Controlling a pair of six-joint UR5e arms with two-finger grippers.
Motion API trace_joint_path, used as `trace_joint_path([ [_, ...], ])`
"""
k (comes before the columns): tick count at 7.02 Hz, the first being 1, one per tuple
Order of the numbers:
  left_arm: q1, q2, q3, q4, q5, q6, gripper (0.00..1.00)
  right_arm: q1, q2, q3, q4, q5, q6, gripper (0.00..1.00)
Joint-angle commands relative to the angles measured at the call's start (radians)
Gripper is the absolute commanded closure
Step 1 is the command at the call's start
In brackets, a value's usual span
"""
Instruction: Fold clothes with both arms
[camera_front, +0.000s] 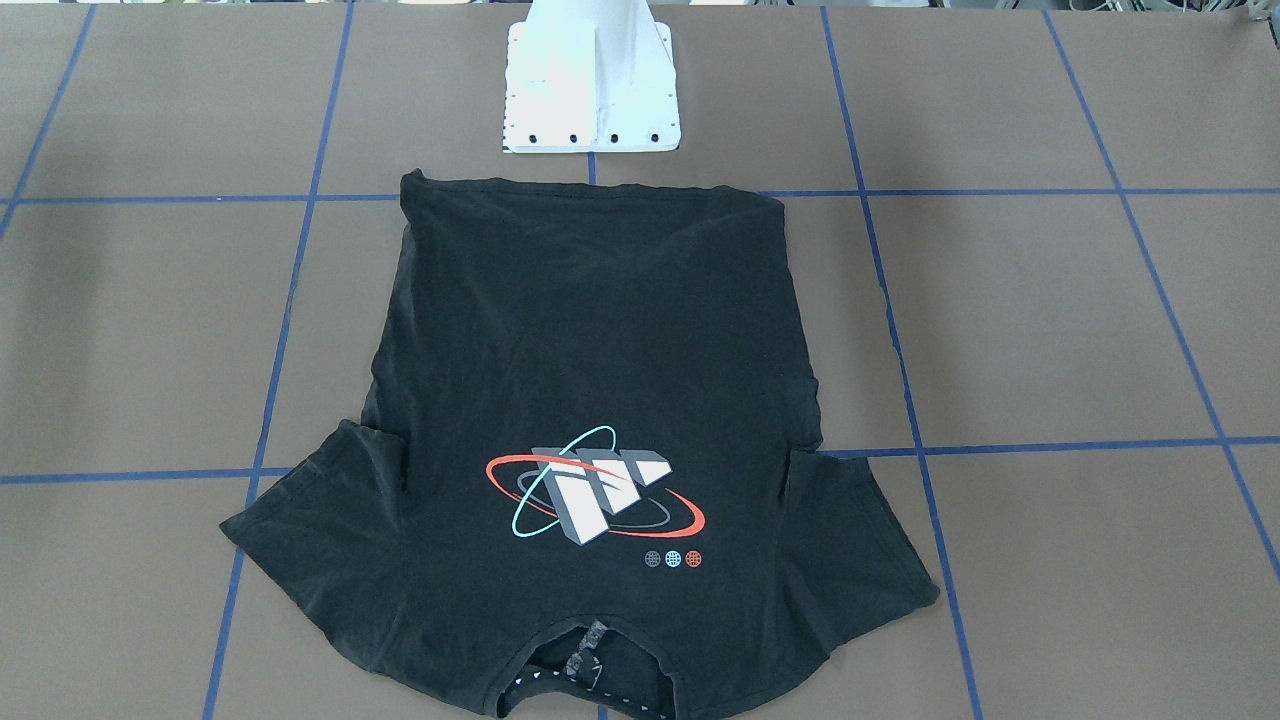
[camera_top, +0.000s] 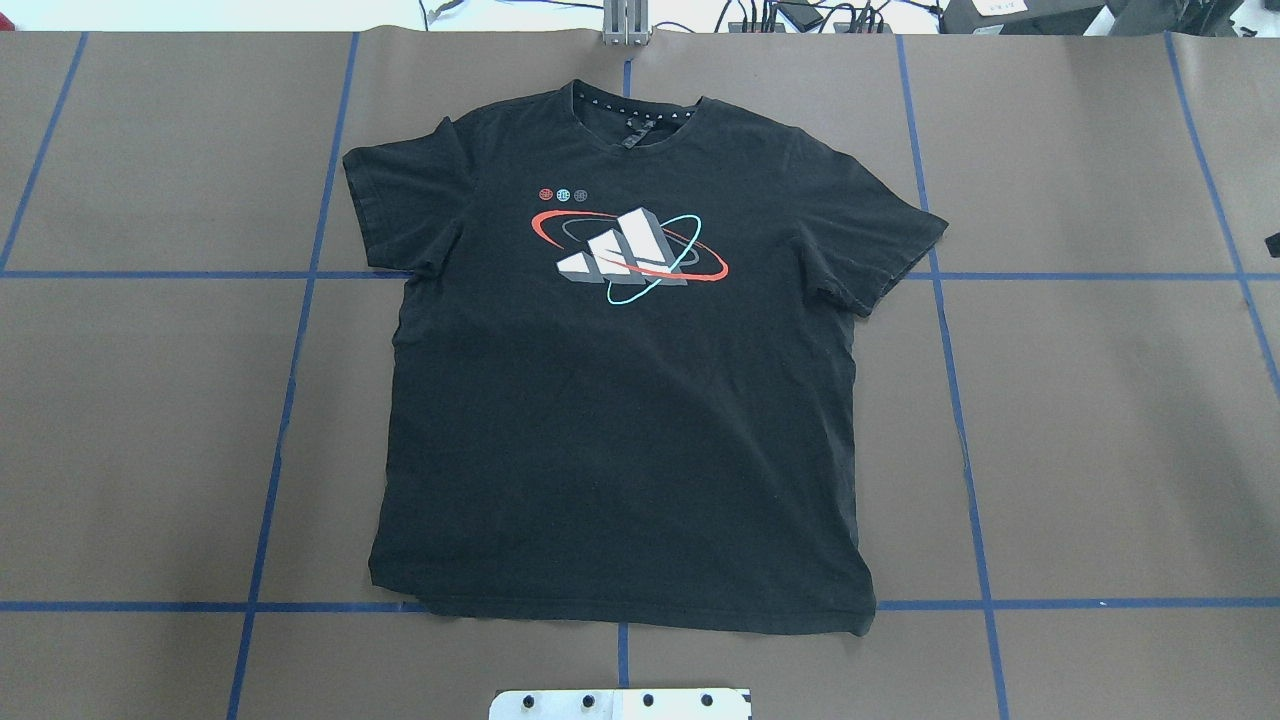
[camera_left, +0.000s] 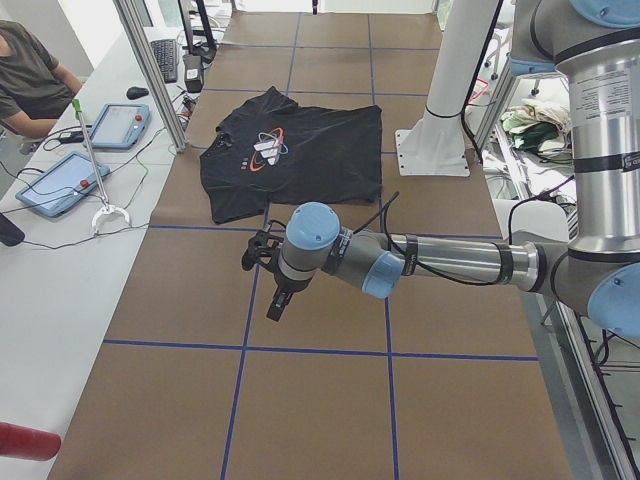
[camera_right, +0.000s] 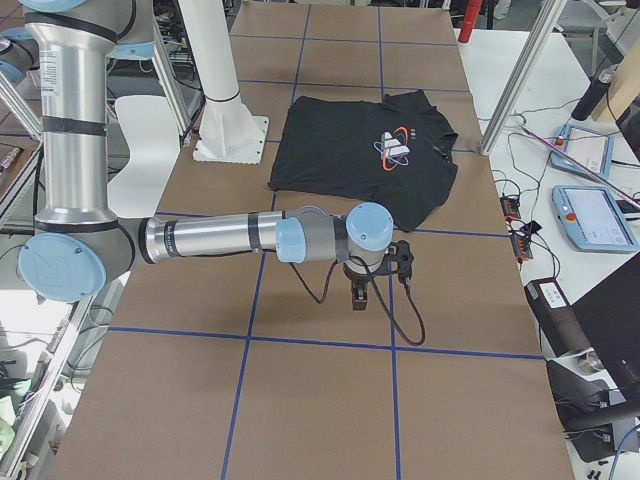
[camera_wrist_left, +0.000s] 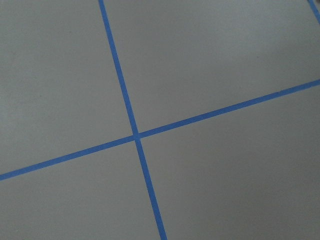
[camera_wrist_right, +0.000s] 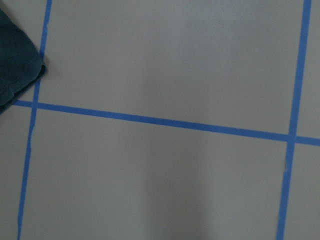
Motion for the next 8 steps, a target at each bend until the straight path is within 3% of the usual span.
trace_joint_path([
  [1, -0.002, 0.002, -0.002, -0.006, -0.003, -0.002, 0.0, -0.071, 0.154, -0.064, 0.075, -0.02, 0.225, 0.0],
  [3, 0.0, 0.002, 0.001, -0.007, 0.0, -0.003, 0.0, -0.175, 0.191, -0.176, 0.347, -0.144, 0.469, 0.01],
  [5, 0.0, 0.001, -0.004, -0.007, -0.003, -0.003, 0.0, -0.245, 0.278, -0.34, 0.573, -0.154, 0.766, 0.02],
  [6, -0.002, 0.001, -0.011, -0.007, -0.003, -0.005, 0.0, -0.281, 0.32, -0.397, 0.617, -0.19, 0.813, 0.08],
  [8, 0.0, -0.001, -0.021, -0.01, 0.0, -0.07, 0.0, -0.321, 0.328, -0.408, 0.622, -0.198, 0.81, 0.11],
])
